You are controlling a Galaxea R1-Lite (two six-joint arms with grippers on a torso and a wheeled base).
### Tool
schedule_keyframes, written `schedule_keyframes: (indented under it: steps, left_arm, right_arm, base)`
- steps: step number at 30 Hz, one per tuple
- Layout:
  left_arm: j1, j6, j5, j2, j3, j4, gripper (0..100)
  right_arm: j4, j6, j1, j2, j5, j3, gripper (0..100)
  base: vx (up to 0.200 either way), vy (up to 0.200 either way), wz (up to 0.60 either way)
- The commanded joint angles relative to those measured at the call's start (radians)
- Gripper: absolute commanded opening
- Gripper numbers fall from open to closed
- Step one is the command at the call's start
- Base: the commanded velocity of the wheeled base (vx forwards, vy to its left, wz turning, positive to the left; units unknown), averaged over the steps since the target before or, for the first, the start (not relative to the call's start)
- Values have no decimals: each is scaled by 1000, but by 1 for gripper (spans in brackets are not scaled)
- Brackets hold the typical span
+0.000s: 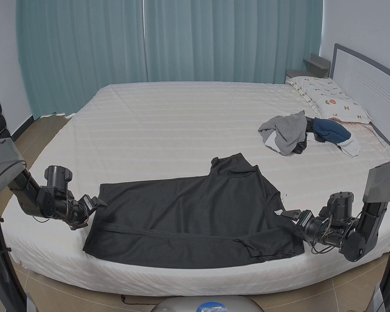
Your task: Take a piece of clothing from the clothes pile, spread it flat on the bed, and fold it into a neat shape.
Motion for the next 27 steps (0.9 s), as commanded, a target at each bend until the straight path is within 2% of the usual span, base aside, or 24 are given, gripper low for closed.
schedule_keyframes:
  steps: [1, 6, 7, 15, 22, 27]
  left_arm:
    - [-23, 2, 0, -2, 22, -1, 100]
    - [-35, 2, 0, 14, 13, -4, 100]
    - [-35, 2, 0, 15, 11, -4, 0]
    - [-29, -1, 2, 6, 18, -2, 0]
    - [-18, -1, 3, -26, 31, 1, 0]
    - [-11, -1, 3, -57, 34, 3, 0]
  right_arm:
    - [0, 0, 1, 1, 0, -1, 100]
    - [0, 0, 2, -4, -1, -1, 100]
    - [0, 0, 2, -4, -3, -1, 100]
    - [-37, -28, 16, -11, -6, 4, 100]
    - [-32, -207, 13, 42, 34, -33, 100]
    - [-20, -283, 4, 42, 74, -64, 100]
  base:
    - [0, 0, 0]
    - [0, 0, 0]
    - [0, 0, 0]
    - [0, 0, 0]
    - [0, 0, 0]
    - [0, 0, 0]
